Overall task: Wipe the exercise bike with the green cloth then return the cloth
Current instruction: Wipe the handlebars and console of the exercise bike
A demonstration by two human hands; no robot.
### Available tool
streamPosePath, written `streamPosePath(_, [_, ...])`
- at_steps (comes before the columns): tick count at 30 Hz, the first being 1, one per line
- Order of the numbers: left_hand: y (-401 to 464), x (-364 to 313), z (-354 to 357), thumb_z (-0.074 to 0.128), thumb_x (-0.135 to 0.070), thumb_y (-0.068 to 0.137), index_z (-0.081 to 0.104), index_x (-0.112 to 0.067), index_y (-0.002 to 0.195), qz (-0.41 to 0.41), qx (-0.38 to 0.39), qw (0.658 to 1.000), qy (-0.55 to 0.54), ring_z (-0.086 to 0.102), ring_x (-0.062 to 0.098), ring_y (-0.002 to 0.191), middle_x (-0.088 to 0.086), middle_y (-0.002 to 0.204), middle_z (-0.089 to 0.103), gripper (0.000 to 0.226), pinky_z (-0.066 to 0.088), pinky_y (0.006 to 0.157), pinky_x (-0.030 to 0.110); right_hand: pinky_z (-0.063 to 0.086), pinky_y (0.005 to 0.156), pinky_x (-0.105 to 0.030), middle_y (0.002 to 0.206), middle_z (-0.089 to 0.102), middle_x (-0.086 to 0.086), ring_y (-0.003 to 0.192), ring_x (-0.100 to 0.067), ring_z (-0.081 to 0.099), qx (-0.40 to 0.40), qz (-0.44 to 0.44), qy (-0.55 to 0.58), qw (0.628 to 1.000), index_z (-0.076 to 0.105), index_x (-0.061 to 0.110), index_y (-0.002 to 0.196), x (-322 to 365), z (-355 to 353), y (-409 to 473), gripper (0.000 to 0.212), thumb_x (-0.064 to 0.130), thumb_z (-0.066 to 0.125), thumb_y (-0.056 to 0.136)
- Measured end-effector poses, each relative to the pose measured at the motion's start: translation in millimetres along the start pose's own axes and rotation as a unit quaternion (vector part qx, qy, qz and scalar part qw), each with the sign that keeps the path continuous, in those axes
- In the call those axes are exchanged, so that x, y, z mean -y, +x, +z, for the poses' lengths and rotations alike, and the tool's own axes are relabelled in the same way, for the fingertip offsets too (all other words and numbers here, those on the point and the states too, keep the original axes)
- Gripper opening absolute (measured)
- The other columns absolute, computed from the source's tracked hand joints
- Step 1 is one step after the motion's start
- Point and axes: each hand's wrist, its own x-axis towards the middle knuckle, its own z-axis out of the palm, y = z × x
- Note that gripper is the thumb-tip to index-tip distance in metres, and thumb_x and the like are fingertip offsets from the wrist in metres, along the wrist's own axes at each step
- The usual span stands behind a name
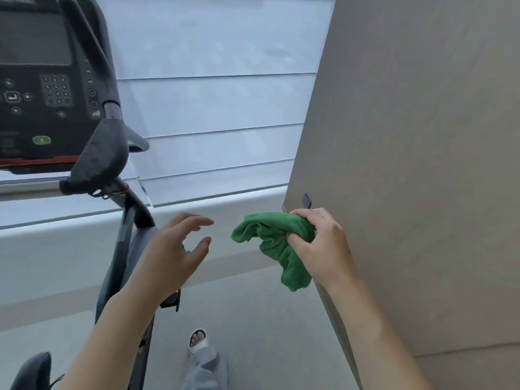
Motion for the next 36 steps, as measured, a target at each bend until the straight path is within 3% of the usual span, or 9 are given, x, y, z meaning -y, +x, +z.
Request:
streamPosePath(5, [41, 55, -33, 0.072, -0.010, 0.093, 0.074, -0.024, 0.116, -0.012, -0.051, 0.999, -0.010, 0.066, 0.009, 0.106, -0.015, 0.115, 0.067, 0.026, 0.057, 0.091, 0.037, 0.052, 0.087, -0.024, 0.110, 0.064, 0.013, 0.104, -0.006, 0.062, 0.010, -0.022, -0.006, 1.000, 0.073, 0.033, 0.117, 29, 49, 64, 0.035, 0.018, 0.073, 0.085])
streamPosePath(9, [86, 94, -75, 0.072, -0.007, 0.093, 0.074, -0.020, 0.115, -0.002, -0.087, 0.996, 0.004, 0.067, 0.011, 0.102, -0.011, 0.112, 0.068, 0.025, 0.060, 0.089, 0.045, 0.052, 0.086, -0.021, 0.112, 0.063, 0.017, 0.103, 0.002, 0.060, 0.032, -0.037, -0.008, 0.999, 0.072, 0.035, 0.116, 65, 93, 120, 0.035, 0.019, 0.073, 0.086])
streamPosePath(14, [135, 124, -121, 0.070, -0.003, 0.094, 0.075, -0.016, 0.110, 0.048, -0.144, 0.988, 0.013, 0.069, 0.013, 0.099, -0.011, 0.108, 0.070, 0.021, 0.059, 0.085, 0.038, 0.048, 0.083, -0.017, 0.111, 0.062, 0.018, 0.104, 0.004, 0.058, 0.034, -0.062, -0.003, 0.998, 0.071, 0.038, 0.115, 111, 142, 183, 0.034, 0.020, 0.073, 0.087])
streamPosePath(18, [156, 144, -151, 0.062, -0.012, 0.095, 0.075, -0.015, 0.109, 0.073, -0.165, 0.983, 0.034, 0.068, 0.011, 0.102, -0.011, 0.108, 0.070, 0.020, 0.057, 0.088, 0.030, 0.052, 0.088, -0.024, 0.113, 0.063, 0.017, 0.107, 0.001, 0.059, 0.013, -0.086, 0.000, 0.996, 0.072, 0.033, 0.118, 140, 166, 217, 0.034, 0.019, 0.074, 0.087])
streamPosePath(22, [170, 170, -177, 0.065, -0.001, 0.096, 0.075, -0.016, 0.109, 0.049, -0.200, 0.977, 0.053, 0.067, 0.011, 0.103, -0.011, 0.107, 0.070, 0.022, 0.055, 0.085, 0.024, 0.057, 0.085, -0.031, 0.112, 0.063, 0.018, 0.108, -0.001, 0.060, 0.001, -0.111, 0.033, 0.993, 0.072, 0.036, 0.115, 167, 180, 244, 0.033, 0.018, 0.074, 0.087])
streamPosePath(28, [181, 190, -189, 0.063, -0.008, 0.096, 0.075, -0.016, 0.108, 0.010, -0.236, 0.969, 0.072, 0.068, 0.012, 0.101, -0.012, 0.106, 0.071, 0.019, 0.057, 0.082, 0.026, 0.060, 0.085, -0.043, 0.114, 0.064, 0.014, 0.110, -0.012, 0.064, 0.027, -0.182, 0.088, 0.979, 0.073, 0.035, 0.114, 213, 205, 285, 0.035, 0.016, 0.071, 0.085])
streamPosePath(31, [182, 193, -191, 0.062, -0.009, 0.095, 0.075, -0.017, 0.109, -0.027, -0.260, 0.961, 0.086, 0.069, 0.012, 0.101, -0.011, 0.106, 0.071, 0.020, 0.056, 0.084, 0.027, 0.060, 0.083, -0.040, 0.116, 0.062, 0.013, 0.110, -0.012, 0.064, 0.061, -0.221, 0.095, 0.969, 0.072, 0.036, 0.116, 228, 219, 303, 0.036, 0.020, 0.070, 0.083])
streamPosePath(36, [177, 186, -190, 0.062, -0.009, 0.095, 0.075, -0.017, 0.110, -0.090, -0.301, 0.943, 0.112, 0.069, 0.014, 0.100, -0.012, 0.105, 0.073, 0.021, 0.056, 0.082, 0.031, 0.054, 0.082, -0.024, 0.121, 0.055, 0.019, 0.111, -0.009, 0.061, 0.163, -0.301, 0.072, 0.937, 0.071, 0.035, 0.121, 236, 251, 318, 0.042, 0.022, 0.071, 0.080])
